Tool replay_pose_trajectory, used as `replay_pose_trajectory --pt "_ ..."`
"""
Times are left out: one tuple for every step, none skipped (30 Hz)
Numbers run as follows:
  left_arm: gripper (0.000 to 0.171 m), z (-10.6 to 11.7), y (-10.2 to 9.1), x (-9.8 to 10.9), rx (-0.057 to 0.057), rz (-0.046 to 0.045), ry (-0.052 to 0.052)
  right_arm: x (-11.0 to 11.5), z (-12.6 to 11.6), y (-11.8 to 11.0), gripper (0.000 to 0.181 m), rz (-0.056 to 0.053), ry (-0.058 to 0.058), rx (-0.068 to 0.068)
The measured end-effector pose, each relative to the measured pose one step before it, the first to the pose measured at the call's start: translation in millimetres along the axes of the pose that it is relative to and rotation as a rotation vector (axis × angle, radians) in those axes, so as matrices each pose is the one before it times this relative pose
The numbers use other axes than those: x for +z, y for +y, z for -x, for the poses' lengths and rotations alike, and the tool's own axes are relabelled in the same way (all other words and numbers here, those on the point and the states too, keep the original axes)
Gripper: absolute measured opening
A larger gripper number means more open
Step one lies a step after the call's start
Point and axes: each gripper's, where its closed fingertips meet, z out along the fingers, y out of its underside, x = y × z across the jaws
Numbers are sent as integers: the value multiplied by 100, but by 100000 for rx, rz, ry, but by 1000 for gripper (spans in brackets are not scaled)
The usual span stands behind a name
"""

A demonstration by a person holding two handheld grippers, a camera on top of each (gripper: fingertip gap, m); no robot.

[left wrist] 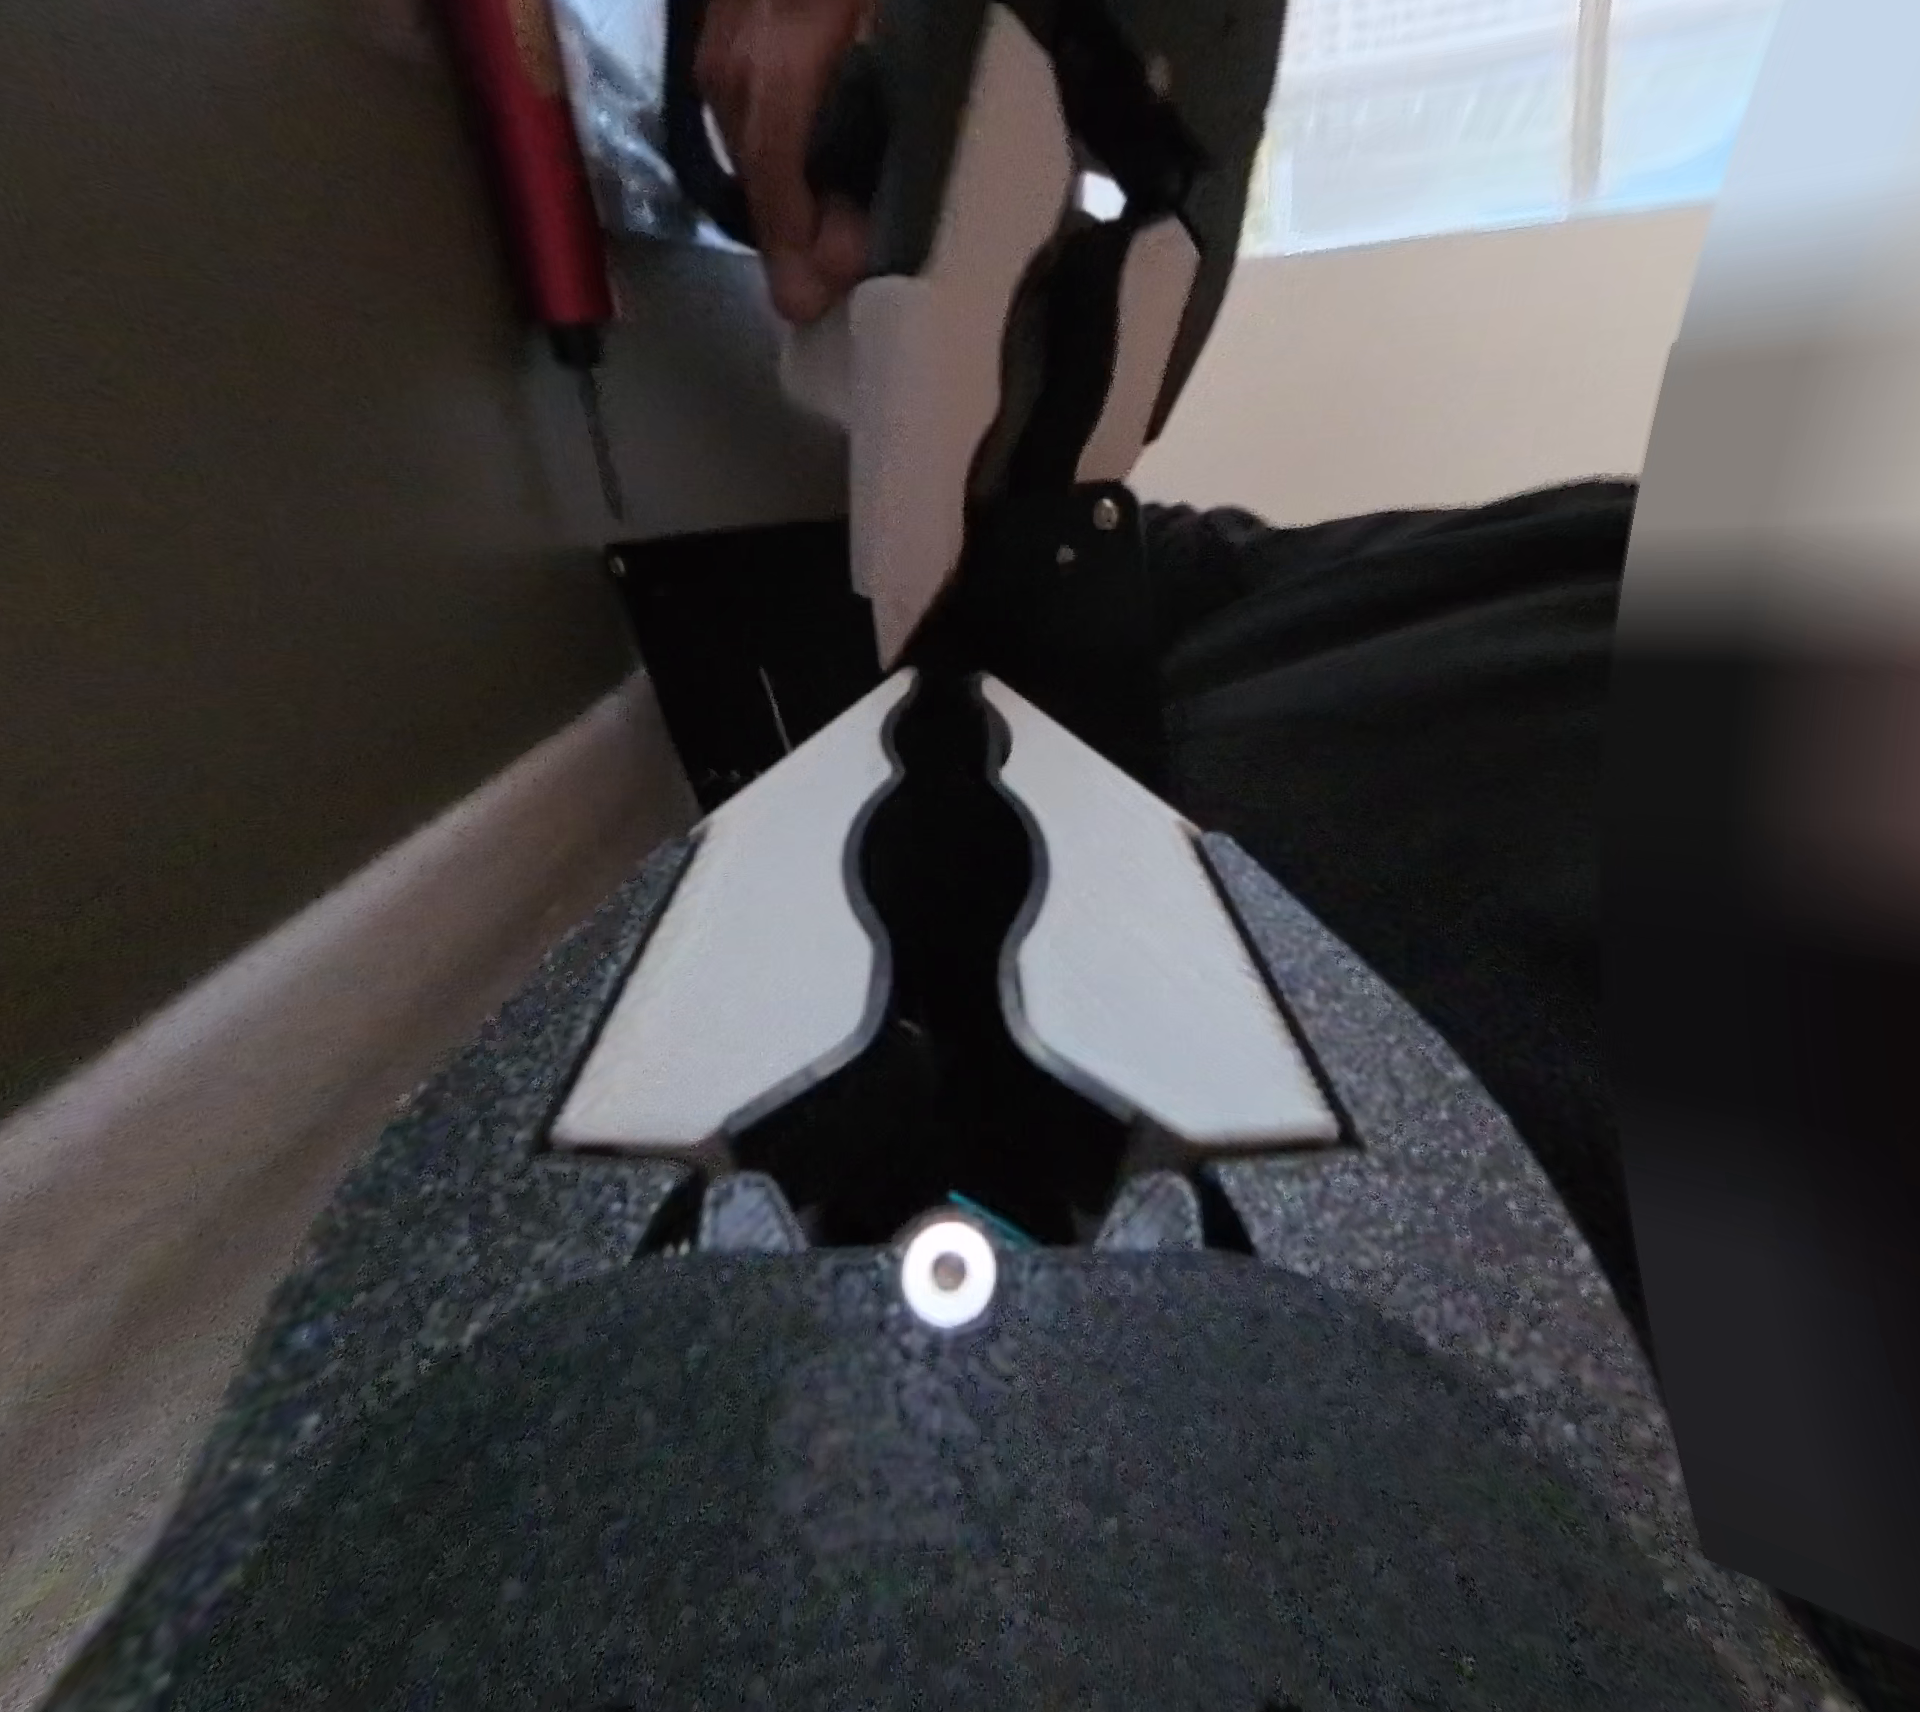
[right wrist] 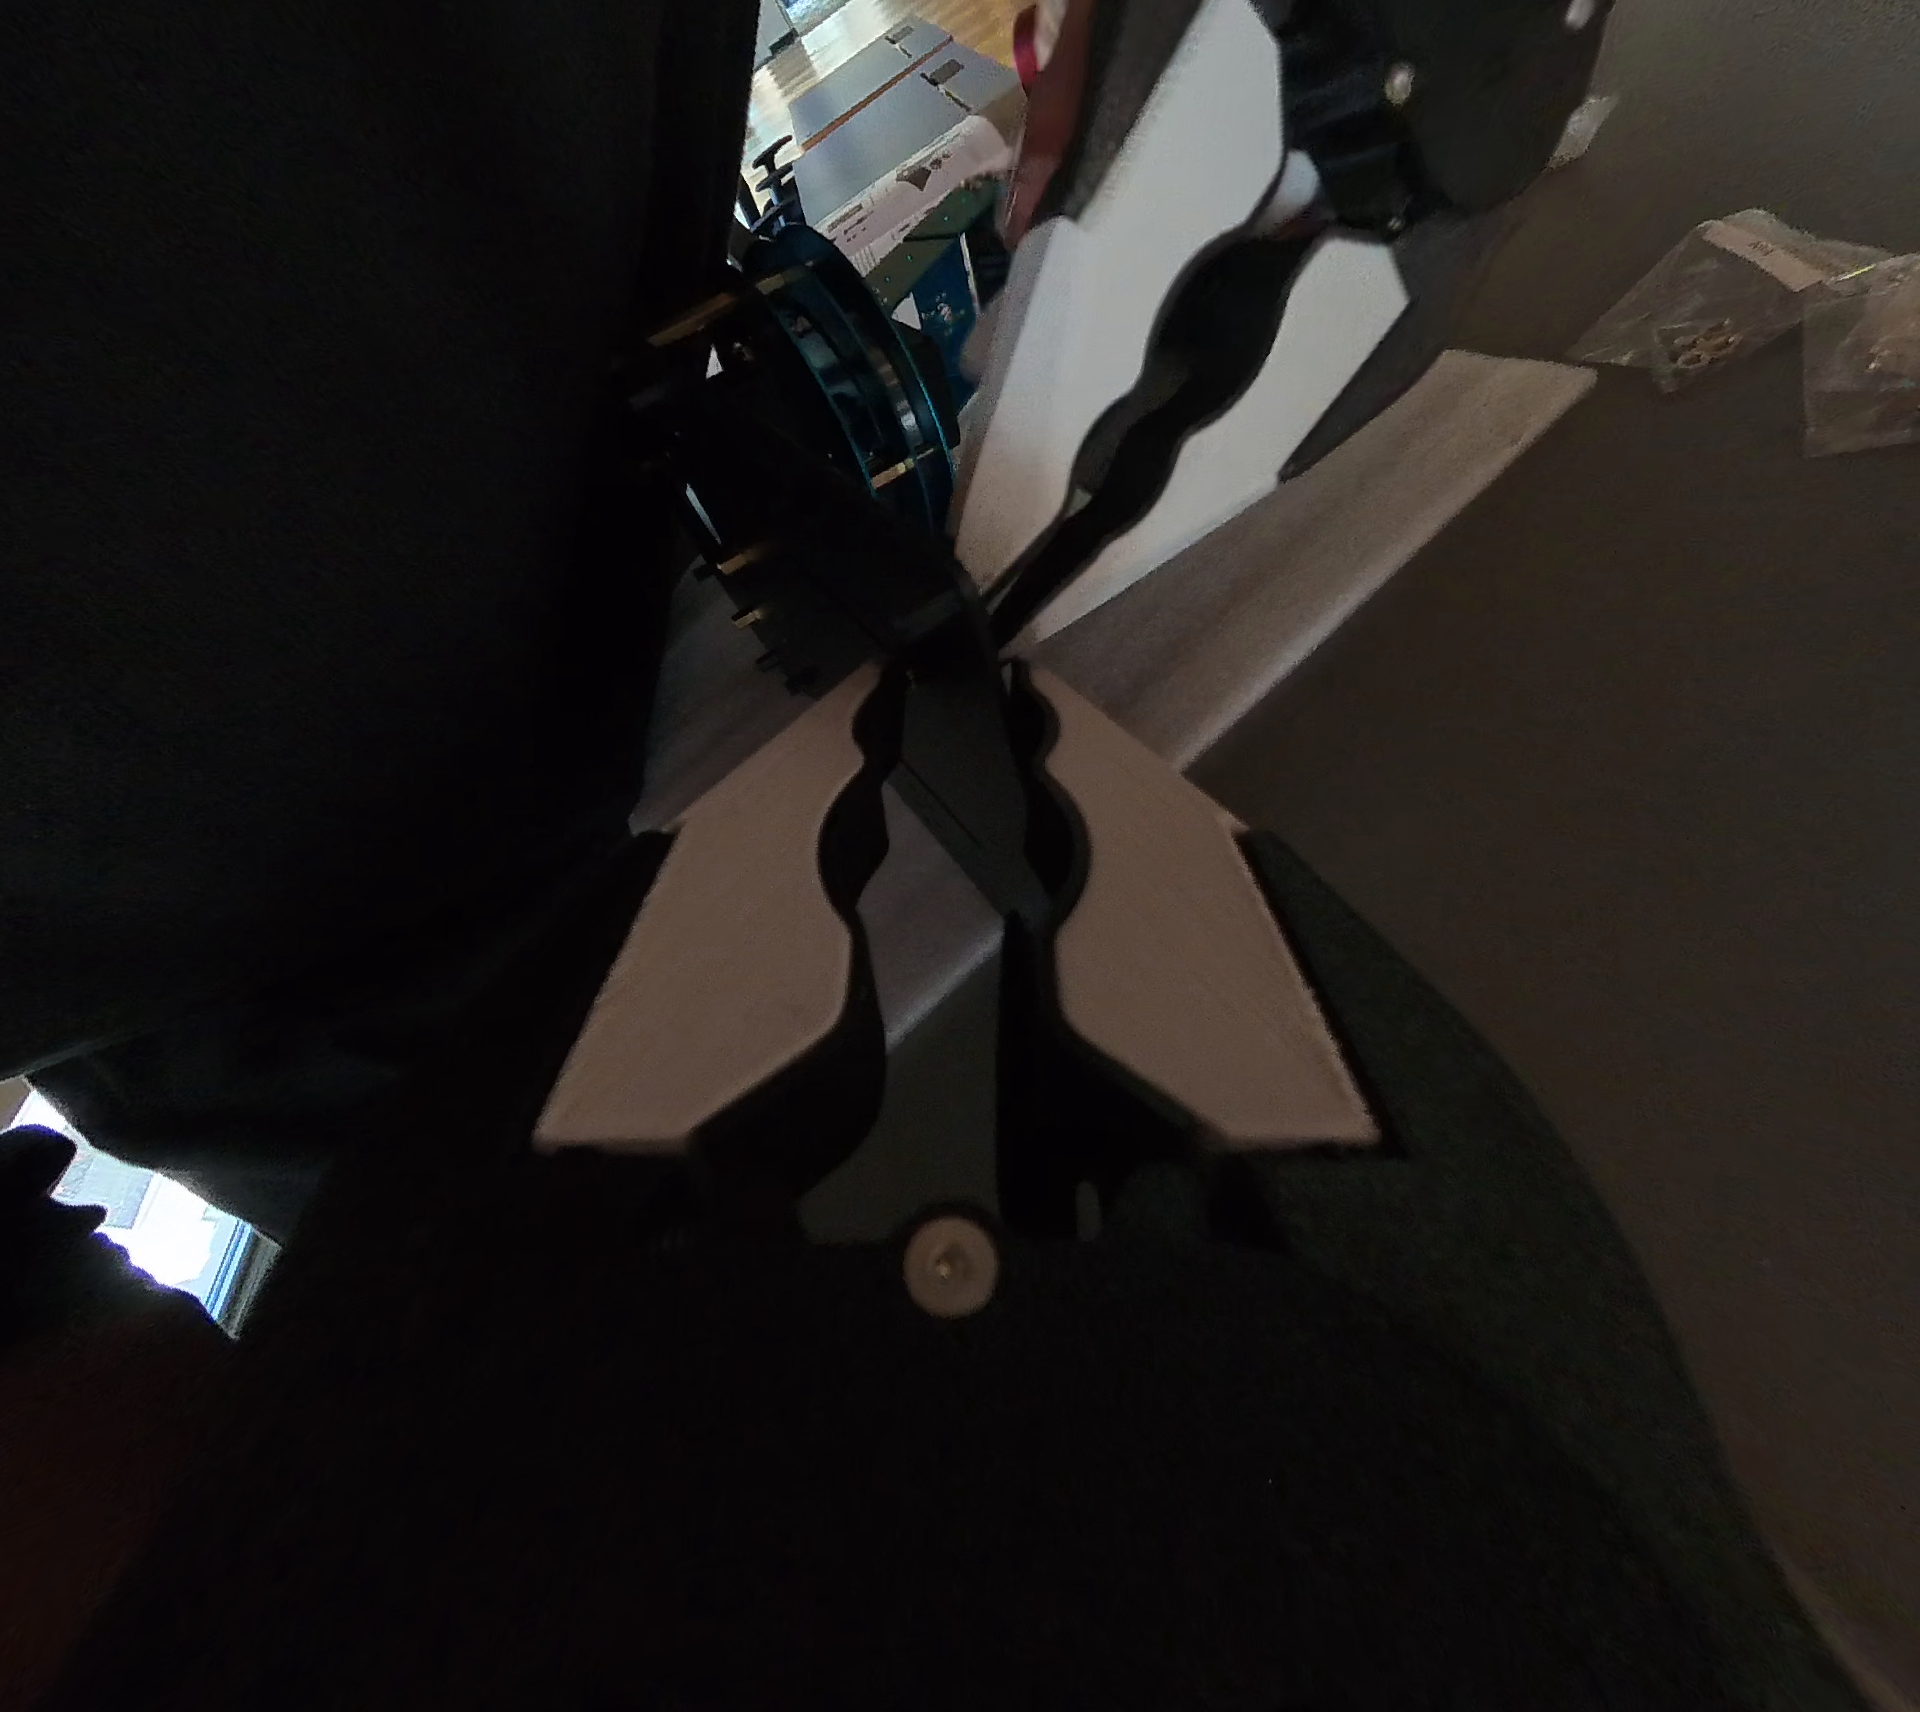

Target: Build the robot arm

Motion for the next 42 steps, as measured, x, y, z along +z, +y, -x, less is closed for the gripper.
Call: replay_pose_trajectory --pt "5 -57 51 -45 12821 1186 -1113 15 -4 -6 19 32 -76 -84" --pt "5 -60 1 -10 9643 709 -851 -8 26 17 19 99 -273 69" --pt "6 -42 82 -28 9321 841 -204 3 4 12 19 82 48 72" --pt "5 -49 156 -37 10374 1050 -519 17 -15 -6 19 91 143 64" --pt "5 -62 132 4 10531 999 -1692 9 15 9 20 -35 -30 48" --pt "5 -50 105 9 12798 1301 -2481 6 -9 2 20 -47 75 87" --pt "4 -63 102 14 14804 1977 -3097 17 5 0 20 -3 49 20" --pt "4 -64 73 49 15218 2495 -3968 -20 23 13 20 -43 -118 102" --pt "3 -16 109 32 16092 2671 -4261 -9 -2 -7 20 -124 149 140" --pt "4 -8 121 11 16276 2525 -4112 2 -13 -7 19 -88 153 17" --pt "4 -45 84 37 13712 2094 -3742 6 21 2 19 -49 -155 64" --pt "3 -48 63 10 11122 1356 -3283 3 1 2 19 88 -67 90" --pt "3 -40 62 -21 10694 707 -3118 8 -6 8 19 150 92 -18" --pt "3 -14 29 -28 9529 677 -2771 -7 0 0 19 61 25 -17" --pt "4 5 25 -19 9438 743 -2893 -7 2 -2 19 -16 -1 98" --pt "4 6 56 -35 12021 601 -3731 9 6 9 19 -34 11 5" --pt "3 -18 40 -29 13489 662 -3834 8 9 -3 19 -83 -87 27" --pt "3 -12 19 -33 13614 709 -3690 -2 10 0 19 -60 -105 77" --pt "3 21 -2 -24 12746 470 -3921 -5 -6 6 19 8 69 -49" --pt "3 6 -21 4 10388 373 -3405 -3 13 7 19 47 -74 36" --pt "3 -6 -10 -9 6951 446 -2319 -1 22 15 19 46 -146 94" --pt "3 -13 25 -18 3599 590 -1300 0 -4 -1 19 -5 61 60" --pt "3 -10 44 -47 442 571 -313 8 -5 -15 19 -108 84 99" --pt "3 -18 37 -73 -3216 590 905 -3 -23 -18 19 -244 63 157" --pt "4 -41 67 -76 -6346 935 1881 3 -17 -10 19 -150 -24 88" --pt "5 -75 122 -137 -8158 1082 2151 -14 0 -10 19 -128 -131 24" --pt "7 -17 174 -276 -9700 816 1643 1 7 -3 19 -39 -160 28" --pt "11 -45 306 -315 -12686 952 2107 4 -2 -2 19 66 -107 -39" --pt "11 -275 461 -325 -16111 1879 4410 0 -2 3 19 83 25 -122" --pt "12 -216 409 -331 -19242 1568 4942 -3 -3 -3 19 94 83 -88" --pt "13 -250 197 -284 -22094 642 5906 -4 3 8 19 98 140 -171" --pt "14 -474 172 -172 -23621 796 7755 3 -4 -2 19 87 197 -297" --pt "16 -327 183 -26 -24305 894 7227 -1 -3 2 19 36 116 -56" --pt "19 -198 -66 57 -25513 -349 7160 0 -8 4 19 89 119 -25" --pt "19 -309 -394 135 -26263 -1705 8716 7 -5 7 19 148 249 -282" --pt "22 -310 -649 149 -24259 -2874 8849 -6 -6 1 19 149 212 -114" --pt "25 -102 -764 9 -19069 -3935 6705 0 -9 6 20 184 234 -183" --pt "25 1 -635 5 -13550 -3540 4427 3 -5 4 20 208 200 -95" --pt "25 28 -420 102 -8914 -2000 2857 2 -3 6 20 198 129 26" --pt "25 -5 -233 170 -3988 -952 1484 -1 2 8 20 174 120 -7" --pt "24 -91 -2 231 -987 298 912 -3 2 -5 20 87 104 28" --pt "23 -112 63 292 -1072 848 534 -3 -7 7 20 50 94 94"
